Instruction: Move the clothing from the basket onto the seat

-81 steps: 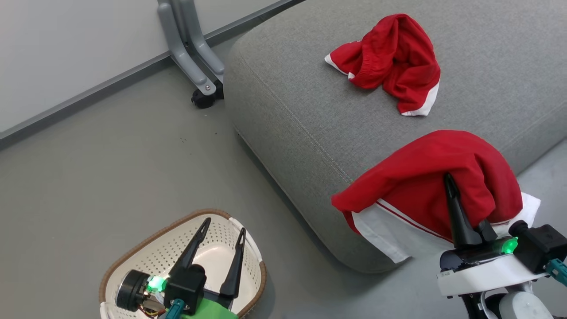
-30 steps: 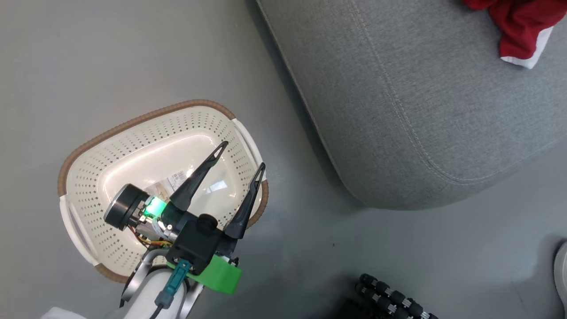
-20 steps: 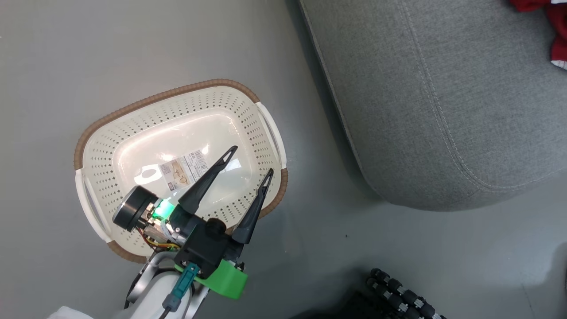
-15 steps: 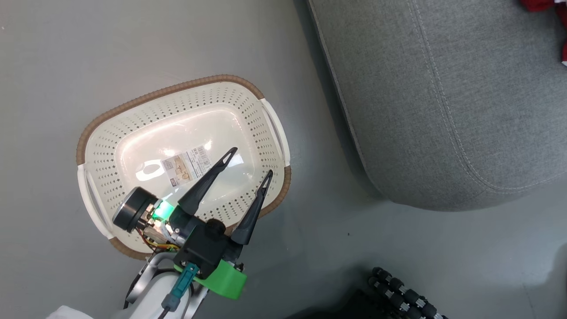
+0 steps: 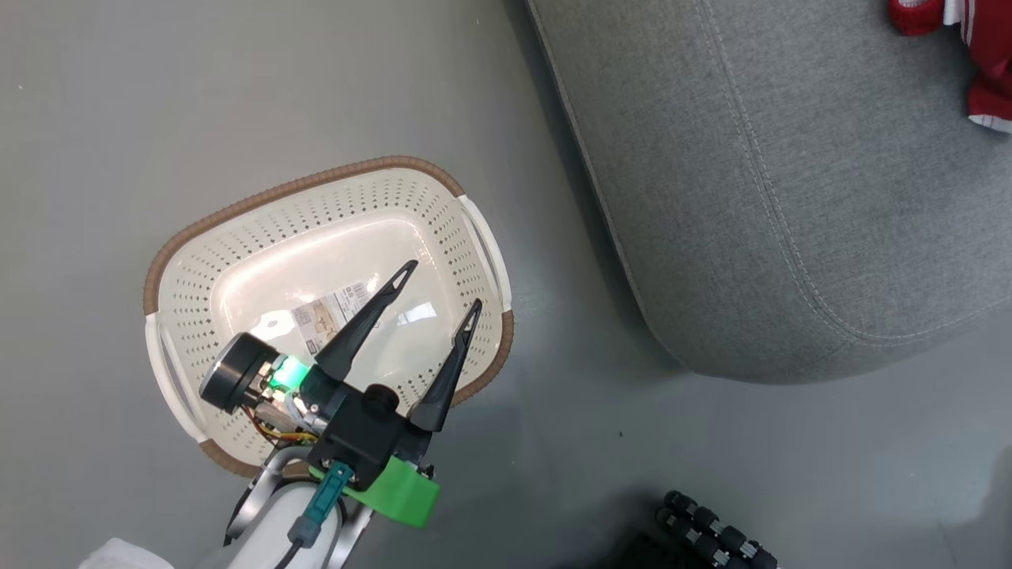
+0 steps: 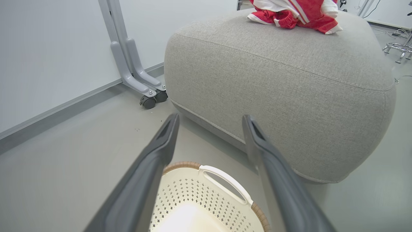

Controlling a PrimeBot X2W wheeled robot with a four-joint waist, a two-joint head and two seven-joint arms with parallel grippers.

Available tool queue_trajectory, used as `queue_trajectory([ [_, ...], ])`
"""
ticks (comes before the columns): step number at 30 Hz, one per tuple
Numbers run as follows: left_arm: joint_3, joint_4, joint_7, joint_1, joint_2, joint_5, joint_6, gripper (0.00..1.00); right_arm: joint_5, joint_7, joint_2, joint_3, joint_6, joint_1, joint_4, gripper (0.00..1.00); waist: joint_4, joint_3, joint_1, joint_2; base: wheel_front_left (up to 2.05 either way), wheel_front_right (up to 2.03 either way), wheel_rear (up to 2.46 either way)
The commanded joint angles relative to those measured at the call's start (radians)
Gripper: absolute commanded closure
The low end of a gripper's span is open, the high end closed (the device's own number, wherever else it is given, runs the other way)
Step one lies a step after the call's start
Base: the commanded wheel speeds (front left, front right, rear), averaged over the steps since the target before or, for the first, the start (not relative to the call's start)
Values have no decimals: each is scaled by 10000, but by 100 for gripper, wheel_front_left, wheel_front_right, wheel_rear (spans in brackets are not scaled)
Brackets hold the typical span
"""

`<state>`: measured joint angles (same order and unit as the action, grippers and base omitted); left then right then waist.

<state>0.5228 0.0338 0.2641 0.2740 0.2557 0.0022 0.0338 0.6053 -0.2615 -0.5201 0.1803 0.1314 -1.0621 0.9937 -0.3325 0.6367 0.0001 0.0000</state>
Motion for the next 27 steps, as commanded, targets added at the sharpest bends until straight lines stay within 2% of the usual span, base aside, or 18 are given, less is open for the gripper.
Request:
queue_trajectory([
  [1,55,9,0,68,-51,-57,-30,0,45,-39,-46,124,-14,-59,29,0,-64,-327,-1,0,0,0,0],
  [18,-36,247,0,-721,-806,-377,-234,0,-104,-48,-572,1796,-14,1142,-1482,0,-410,-2861,-1,0,0,0,0],
  [23,-170,192,0,-1013,-999,-399,-274,0,-122,-43,-744,1795,-14,1466,-2325,0,-494,-3479,-1,0,0,0,0],
  [27,-348,115,0,-1277,-1154,-429,-370,0,-206,-42,-840,1572,-14,1861,-3497,0,-466,-3976,-1,0,0,0,0],
])
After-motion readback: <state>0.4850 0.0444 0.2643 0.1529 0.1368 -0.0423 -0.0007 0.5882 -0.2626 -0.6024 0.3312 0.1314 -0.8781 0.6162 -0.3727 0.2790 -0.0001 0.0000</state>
